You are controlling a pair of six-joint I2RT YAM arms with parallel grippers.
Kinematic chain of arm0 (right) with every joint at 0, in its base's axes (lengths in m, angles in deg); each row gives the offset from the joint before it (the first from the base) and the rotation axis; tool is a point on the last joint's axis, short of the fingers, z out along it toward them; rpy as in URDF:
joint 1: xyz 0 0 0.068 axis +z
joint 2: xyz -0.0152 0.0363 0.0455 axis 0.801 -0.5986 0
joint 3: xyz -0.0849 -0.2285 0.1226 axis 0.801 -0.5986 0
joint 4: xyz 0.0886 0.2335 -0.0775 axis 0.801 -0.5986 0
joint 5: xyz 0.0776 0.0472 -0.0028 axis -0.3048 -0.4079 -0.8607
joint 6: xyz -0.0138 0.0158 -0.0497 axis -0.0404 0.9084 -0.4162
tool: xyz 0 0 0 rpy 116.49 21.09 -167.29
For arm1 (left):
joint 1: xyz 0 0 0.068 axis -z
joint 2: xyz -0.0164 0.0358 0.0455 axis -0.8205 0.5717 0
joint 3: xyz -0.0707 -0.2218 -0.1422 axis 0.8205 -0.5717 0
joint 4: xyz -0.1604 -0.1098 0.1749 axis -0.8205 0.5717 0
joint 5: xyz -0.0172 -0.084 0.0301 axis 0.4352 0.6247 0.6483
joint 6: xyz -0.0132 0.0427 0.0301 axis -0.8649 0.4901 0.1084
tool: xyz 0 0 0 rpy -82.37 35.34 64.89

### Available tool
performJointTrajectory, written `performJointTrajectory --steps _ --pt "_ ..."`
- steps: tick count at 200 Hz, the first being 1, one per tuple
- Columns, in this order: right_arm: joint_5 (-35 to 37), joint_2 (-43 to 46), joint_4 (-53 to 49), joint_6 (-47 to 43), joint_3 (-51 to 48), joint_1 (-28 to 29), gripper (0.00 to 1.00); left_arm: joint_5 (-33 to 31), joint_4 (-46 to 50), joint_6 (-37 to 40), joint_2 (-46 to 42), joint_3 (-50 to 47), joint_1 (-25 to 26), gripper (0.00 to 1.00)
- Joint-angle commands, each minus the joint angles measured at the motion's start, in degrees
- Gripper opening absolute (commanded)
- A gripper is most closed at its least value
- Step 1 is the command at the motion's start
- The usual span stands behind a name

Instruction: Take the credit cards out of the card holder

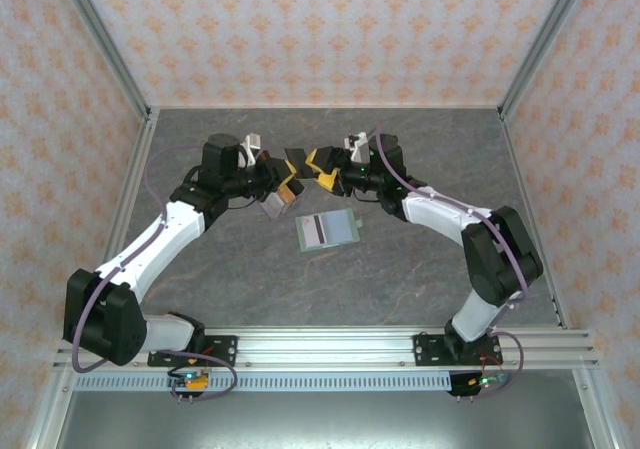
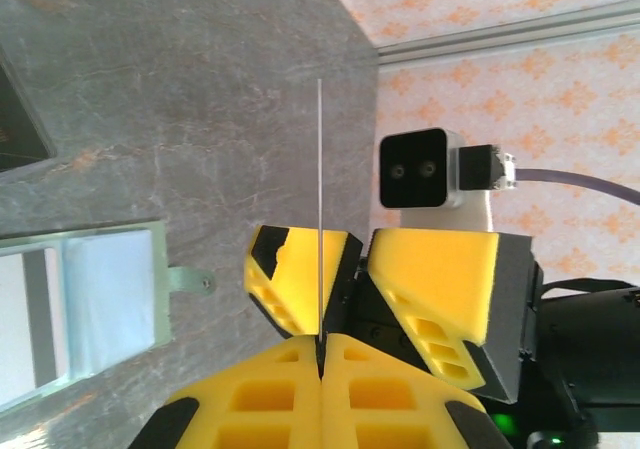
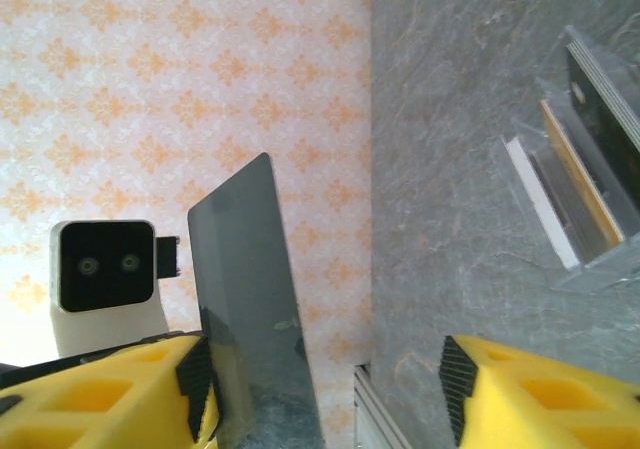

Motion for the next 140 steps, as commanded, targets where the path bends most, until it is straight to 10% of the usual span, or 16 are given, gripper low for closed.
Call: performJointTrajectory --steps 1,140 --pt "-2.7 0.0 7.7 4.0 0.3 0.0 0.59 1.9 -5.2 -3.4 -1.2 -1.5 -0.1 0.0" --pt "-3.4 -0.6 5.1 0.6 1.9 0.1 0.04 1.3 -5.7 -4.3 -1.3 -4.5 -1.1 0.1"
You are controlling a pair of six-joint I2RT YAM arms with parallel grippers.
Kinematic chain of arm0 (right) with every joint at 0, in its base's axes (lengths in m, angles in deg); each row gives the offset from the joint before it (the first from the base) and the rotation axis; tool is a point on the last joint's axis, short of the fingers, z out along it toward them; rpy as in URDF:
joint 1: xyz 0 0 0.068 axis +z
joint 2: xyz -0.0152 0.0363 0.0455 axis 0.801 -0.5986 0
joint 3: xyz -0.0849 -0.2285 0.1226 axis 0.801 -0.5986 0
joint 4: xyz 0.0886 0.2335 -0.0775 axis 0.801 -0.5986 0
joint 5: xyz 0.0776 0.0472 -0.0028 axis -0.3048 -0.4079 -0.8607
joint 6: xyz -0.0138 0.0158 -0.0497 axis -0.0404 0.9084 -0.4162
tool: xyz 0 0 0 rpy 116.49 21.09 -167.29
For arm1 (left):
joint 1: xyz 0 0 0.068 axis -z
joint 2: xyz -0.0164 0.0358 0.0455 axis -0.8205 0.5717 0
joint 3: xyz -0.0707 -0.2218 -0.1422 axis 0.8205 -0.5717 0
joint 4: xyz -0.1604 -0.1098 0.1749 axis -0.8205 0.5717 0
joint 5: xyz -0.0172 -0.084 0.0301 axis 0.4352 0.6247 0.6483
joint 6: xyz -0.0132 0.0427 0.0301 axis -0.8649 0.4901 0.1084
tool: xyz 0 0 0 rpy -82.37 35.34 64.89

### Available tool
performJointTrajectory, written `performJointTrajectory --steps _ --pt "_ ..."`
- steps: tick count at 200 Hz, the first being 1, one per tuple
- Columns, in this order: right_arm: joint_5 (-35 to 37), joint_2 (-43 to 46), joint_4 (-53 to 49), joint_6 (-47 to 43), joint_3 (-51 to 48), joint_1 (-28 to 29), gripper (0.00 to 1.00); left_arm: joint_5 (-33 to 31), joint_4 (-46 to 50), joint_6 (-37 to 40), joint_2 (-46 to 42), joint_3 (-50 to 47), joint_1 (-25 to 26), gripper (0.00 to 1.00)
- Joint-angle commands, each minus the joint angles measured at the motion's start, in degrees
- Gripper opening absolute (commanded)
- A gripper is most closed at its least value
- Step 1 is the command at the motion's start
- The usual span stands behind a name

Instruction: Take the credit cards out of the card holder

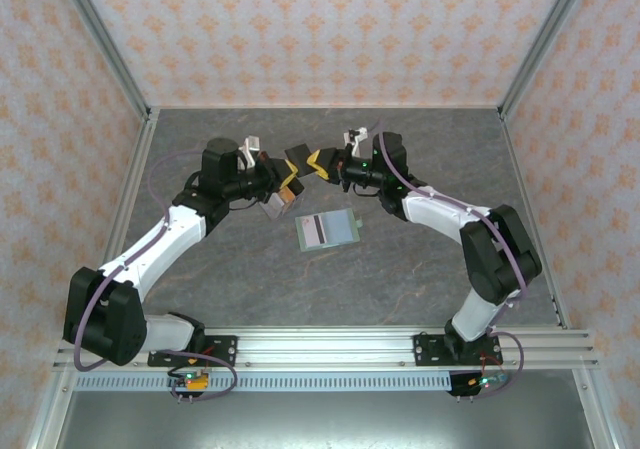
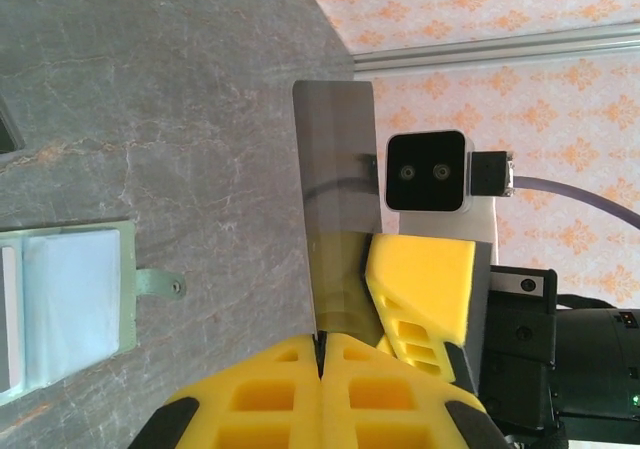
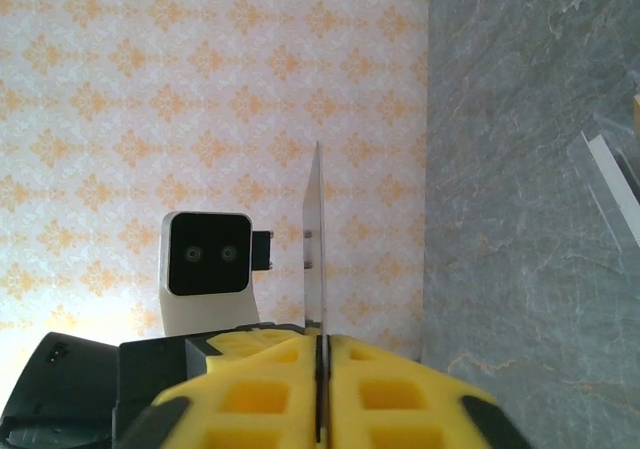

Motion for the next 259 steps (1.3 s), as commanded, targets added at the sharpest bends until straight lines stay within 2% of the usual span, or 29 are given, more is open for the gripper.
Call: performJointTrajectory --steps 1,12,26,46,64,86,102,143,204,259 --pt "-0.7 0.0 -2.4 -5.0 2.1 0.6 0.03 0.0 1.9 1.2 -1.3 -0.5 -0.7 0.11" --pt "1.3 0.5 -9.2 -10.4 3.5 0.9 0.0 -1.3 4.7 2.6 -1.6 -0.4 -0.9 0.27" --pt "6.1 0.9 -20.6 -19.5 6.5 1.8 0.0 -4.6 11.1 6.1 -2.4 0.5 -1.3 0.51" --pt "16.2 0.3 -35.3 -32.2 11.8 3.8 0.0 -14.5 24.2 12.4 -3.8 2.4 -1.5 0.76" --pt "22.3 -2.1 -42.5 -40.8 16.9 5.6 0.0 -24.2 32.3 15.6 -5.4 3.3 -1.7 0.87" --pt "26.9 -6.1 -46.5 -47.8 22.5 6.6 0.0 -30.3 36.0 17.2 -7.2 2.9 -2.0 0.96" --pt "29.9 -9.1 -47.4 -52.5 25.8 7.1 0.0 -32.0 37.8 18.4 -7.8 2.9 -2.2 1.0" --pt "32.7 -16.3 -48.1 -60.6 32.2 8.0 0.0 -31.7 39.1 18.7 -7.6 2.4 -3.0 1.0" --pt "28.5 -21.4 -47.2 -63.0 34.7 8.2 0.0 -29.0 38.2 18.3 -5.9 2.3 -3.5 1.0" --pt "30.0 -23.3 -47.1 -63.8 35.1 8.2 0.02 -27.9 37.6 18.1 -5.2 2.3 -3.4 1.0"
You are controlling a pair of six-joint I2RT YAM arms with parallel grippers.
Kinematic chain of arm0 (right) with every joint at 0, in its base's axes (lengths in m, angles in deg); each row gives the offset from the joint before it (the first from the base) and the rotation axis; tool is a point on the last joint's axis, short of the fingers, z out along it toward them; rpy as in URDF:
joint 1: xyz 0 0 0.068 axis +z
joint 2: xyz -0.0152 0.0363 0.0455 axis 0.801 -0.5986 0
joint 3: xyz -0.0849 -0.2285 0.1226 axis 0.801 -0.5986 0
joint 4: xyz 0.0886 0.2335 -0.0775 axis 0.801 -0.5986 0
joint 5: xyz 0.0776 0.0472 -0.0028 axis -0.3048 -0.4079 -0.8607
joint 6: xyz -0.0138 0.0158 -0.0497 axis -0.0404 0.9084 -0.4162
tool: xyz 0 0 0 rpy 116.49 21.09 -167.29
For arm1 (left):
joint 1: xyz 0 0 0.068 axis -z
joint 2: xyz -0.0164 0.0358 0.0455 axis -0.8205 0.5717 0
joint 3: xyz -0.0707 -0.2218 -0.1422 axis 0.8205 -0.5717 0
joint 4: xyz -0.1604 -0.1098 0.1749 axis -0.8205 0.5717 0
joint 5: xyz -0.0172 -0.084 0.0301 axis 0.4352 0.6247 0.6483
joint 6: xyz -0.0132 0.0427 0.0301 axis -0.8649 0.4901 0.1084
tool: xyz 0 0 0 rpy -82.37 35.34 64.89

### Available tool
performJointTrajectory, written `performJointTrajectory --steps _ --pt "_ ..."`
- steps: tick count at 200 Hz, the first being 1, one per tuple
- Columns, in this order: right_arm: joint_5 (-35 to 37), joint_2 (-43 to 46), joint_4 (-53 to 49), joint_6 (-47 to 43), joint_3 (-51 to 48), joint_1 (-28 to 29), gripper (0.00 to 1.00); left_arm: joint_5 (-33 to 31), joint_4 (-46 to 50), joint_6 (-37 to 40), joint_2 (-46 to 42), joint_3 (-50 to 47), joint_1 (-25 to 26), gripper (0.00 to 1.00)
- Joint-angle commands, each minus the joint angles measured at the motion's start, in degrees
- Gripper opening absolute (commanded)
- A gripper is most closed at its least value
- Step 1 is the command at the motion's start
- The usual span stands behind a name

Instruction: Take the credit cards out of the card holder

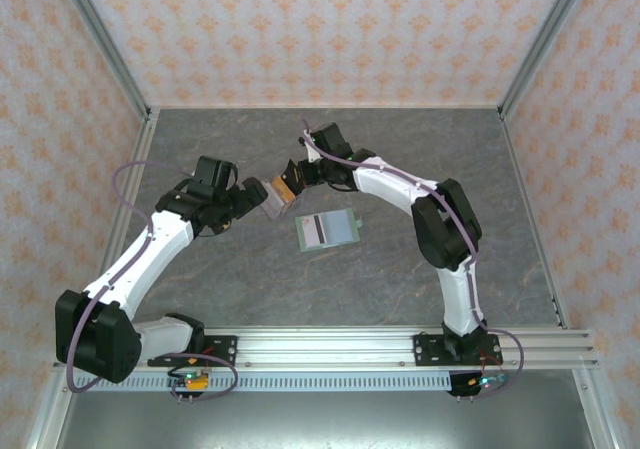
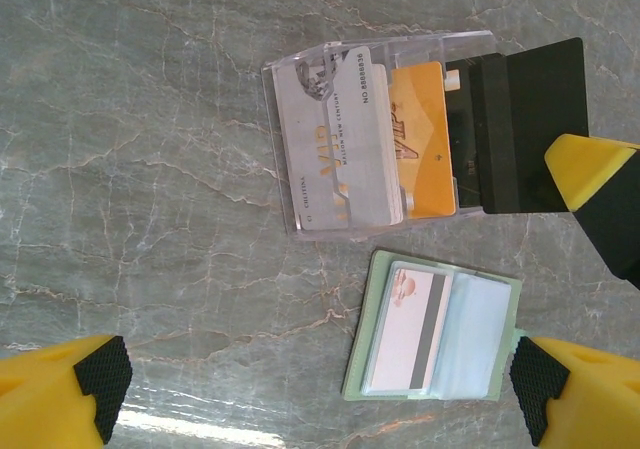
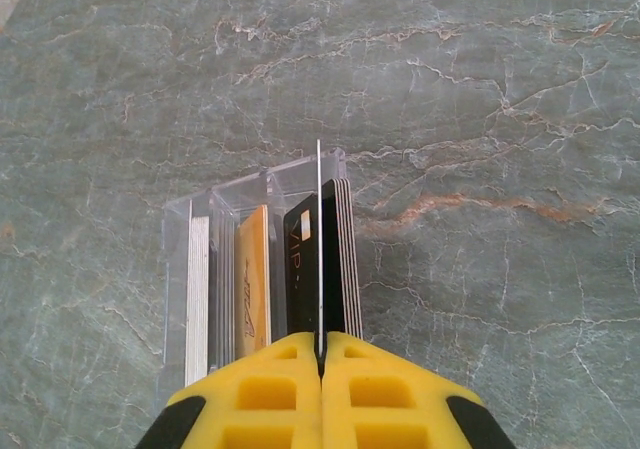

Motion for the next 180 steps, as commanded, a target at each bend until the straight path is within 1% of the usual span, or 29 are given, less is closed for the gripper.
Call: performJointTrajectory --steps 1,21,50,79,93,109,143,180 --pt "0.8 -1.3 0.2 -1.7 2.2 0.4 0.03 0.4 0.5 0.4 0.2 0.6 -0.7 1.0" --pt "-0.4 -1.8 0.3 -1.1 2.7 0.4 0.1 0.8 0.0 0.3 0.3 0.4 -0.7 1.0" --pt "-0.9 -2.2 0.0 -0.5 3.5 0.4 0.16 1.5 -0.8 0.1 0.4 -0.1 -0.7 1.0" --pt "-1.1 -1.9 -0.9 0.1 3.5 0.4 0.27 1.9 -0.9 0.3 0.6 -0.2 -0.7 1.0" --pt "-0.5 -0.8 -2.3 1.2 3.8 0.4 0.29 1.9 -0.8 0.2 0.6 -0.2 -0.7 1.0" --pt "0.1 1.7 -6.4 3.7 4.7 0.4 0.32 2.0 -0.7 0.1 0.3 -0.4 -0.7 1.0" --pt "1.6 11.9 -4.5 12.2 -5.6 0.4 0.44 2.6 -2.1 -0.1 -0.4 -1.8 -0.7 1.0" --pt "1.3 20.4 -2.7 19.9 -18.6 0.4 0.46 5.3 -4.3 0.1 1.1 -2.8 -0.5 1.0"
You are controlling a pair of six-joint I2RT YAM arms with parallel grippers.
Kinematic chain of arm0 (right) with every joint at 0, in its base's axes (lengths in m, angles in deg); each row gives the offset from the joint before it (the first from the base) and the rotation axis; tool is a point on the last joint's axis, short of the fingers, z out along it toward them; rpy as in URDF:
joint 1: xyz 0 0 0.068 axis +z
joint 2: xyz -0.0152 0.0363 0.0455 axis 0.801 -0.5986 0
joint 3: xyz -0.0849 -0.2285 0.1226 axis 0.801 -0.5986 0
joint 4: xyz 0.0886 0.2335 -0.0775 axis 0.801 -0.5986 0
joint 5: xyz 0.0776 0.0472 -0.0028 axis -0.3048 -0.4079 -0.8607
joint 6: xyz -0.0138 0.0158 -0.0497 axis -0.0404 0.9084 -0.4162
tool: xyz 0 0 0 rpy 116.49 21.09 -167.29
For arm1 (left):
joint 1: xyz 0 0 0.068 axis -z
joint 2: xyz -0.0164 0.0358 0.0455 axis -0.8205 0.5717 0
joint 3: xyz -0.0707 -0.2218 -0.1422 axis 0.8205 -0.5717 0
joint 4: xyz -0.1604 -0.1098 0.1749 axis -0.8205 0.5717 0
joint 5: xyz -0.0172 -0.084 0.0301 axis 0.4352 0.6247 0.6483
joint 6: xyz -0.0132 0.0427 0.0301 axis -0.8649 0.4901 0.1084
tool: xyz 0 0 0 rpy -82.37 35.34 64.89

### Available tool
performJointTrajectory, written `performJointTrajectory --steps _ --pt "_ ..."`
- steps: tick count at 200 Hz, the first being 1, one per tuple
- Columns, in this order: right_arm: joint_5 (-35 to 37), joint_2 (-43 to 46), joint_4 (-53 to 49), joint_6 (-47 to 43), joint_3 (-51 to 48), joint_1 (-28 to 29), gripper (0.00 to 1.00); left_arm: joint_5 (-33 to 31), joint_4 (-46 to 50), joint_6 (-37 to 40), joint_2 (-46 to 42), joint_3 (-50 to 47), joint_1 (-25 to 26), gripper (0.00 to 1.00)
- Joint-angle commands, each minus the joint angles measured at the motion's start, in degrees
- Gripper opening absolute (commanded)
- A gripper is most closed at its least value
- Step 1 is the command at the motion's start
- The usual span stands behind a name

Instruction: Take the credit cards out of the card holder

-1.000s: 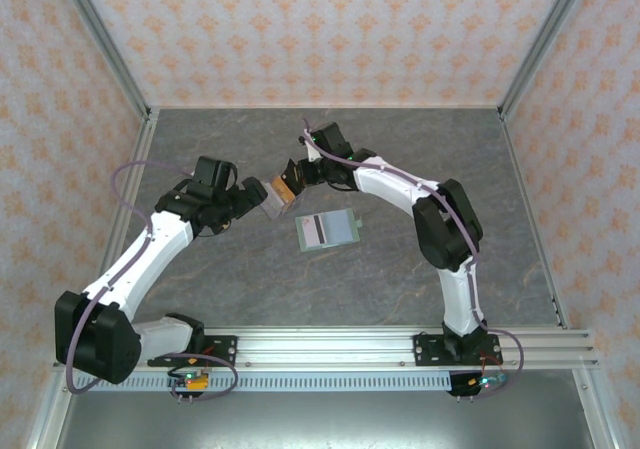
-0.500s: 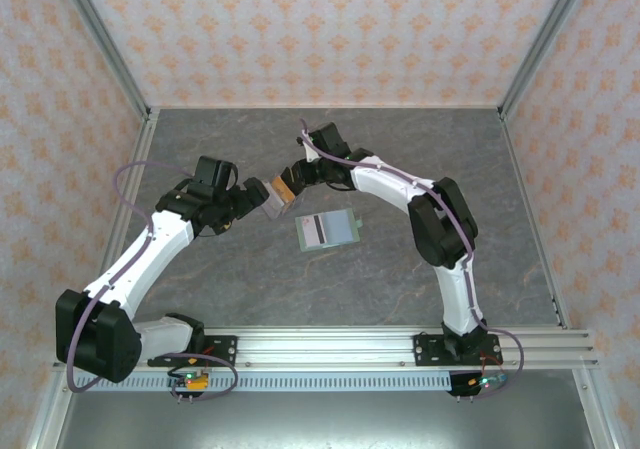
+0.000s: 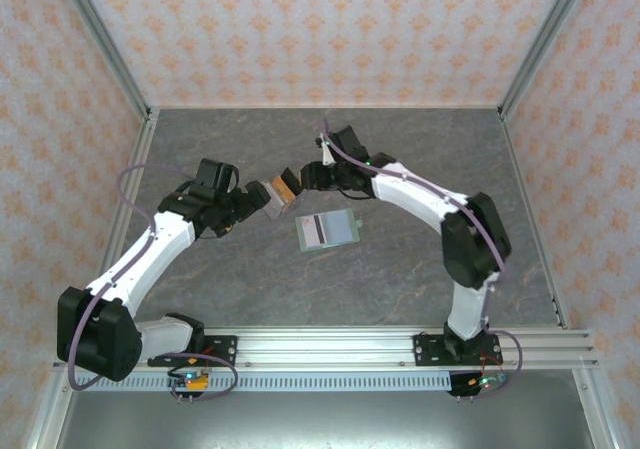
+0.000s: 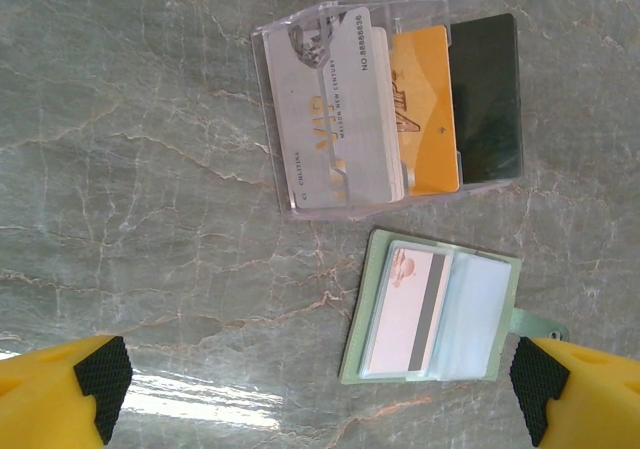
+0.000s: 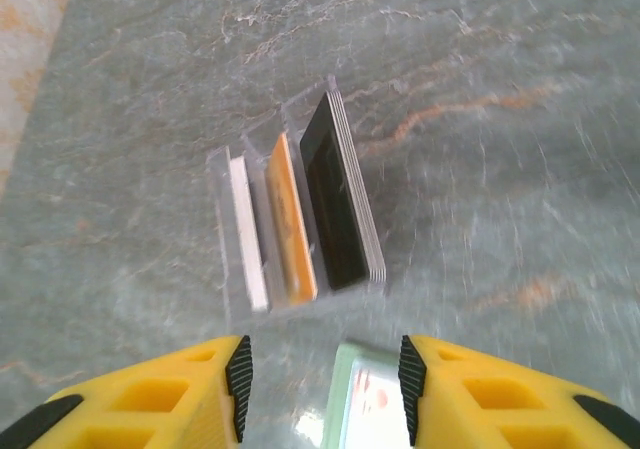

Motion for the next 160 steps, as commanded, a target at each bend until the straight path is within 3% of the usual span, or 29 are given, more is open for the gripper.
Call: performJointTrajectory --steps 1,43,104,160 --pt "0.6 5.2 1.1 7.5 -7.1 0.4 0.46 2.1 -2.8 0.1 0.6 -1.0 -0.5 1.0" --pt "-0.2 6.5 2.6 12.4 -15.0 0.4 0.46 2.6 -4.6 -0.5 1.9 -1.6 0.5 1.0" --pt "-3.3 -2.2 4.1 15.3 -11.8 1.5 0.42 2.6 -3.4 -0.7 3.1 -1.1 2.0 1.0" --pt "4.6 -8.0 -1.5 16.7 -9.2 2.3 0.4 1.8 -3.0 -0.4 4.1 -0.8 3.9 1.0"
